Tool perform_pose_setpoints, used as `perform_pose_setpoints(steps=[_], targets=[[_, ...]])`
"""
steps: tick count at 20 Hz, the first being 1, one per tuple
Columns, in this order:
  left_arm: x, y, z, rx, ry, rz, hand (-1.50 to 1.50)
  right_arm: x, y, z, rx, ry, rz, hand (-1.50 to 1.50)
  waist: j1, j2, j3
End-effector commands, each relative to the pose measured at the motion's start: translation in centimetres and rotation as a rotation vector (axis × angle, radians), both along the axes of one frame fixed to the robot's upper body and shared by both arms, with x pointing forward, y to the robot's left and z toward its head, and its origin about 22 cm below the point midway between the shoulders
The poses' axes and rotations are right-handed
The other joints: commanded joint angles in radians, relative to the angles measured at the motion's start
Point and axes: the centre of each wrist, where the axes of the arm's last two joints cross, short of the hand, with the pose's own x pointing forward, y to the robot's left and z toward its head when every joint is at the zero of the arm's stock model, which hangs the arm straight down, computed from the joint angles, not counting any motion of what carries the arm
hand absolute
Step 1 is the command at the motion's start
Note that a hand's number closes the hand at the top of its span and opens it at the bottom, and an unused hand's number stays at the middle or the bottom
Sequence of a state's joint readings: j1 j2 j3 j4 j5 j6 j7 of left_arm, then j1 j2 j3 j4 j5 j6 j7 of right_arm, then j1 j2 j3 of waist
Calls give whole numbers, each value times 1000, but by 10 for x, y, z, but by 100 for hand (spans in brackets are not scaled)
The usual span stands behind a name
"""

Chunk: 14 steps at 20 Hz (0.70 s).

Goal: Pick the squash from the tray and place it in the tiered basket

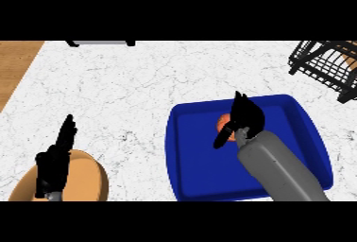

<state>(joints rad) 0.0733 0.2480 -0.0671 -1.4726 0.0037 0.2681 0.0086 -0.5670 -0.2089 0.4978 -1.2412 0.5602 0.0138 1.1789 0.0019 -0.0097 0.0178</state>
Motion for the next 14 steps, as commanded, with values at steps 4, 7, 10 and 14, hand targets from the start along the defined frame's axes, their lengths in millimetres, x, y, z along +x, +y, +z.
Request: perform_pose_setpoints(steps=[4,7,10,14], targets=[[-7,-36,-21,-105,88,-49,0,2,2,-13,-39,146,-134,-150,-7,9,-19],[-26,-30,-32,-96,102,-43,0,6,4,-10,-3,153,-152,-150,0,8,-19],[-3,-38,-17,-102,96,-69,0,19,-12,-7,-3,163,-142,-150,-4,12,-18],[-15,-26,-29,-99,105,-59,0,-6,-5,-42,-6,171,-136,-150,-7,10,-19]])
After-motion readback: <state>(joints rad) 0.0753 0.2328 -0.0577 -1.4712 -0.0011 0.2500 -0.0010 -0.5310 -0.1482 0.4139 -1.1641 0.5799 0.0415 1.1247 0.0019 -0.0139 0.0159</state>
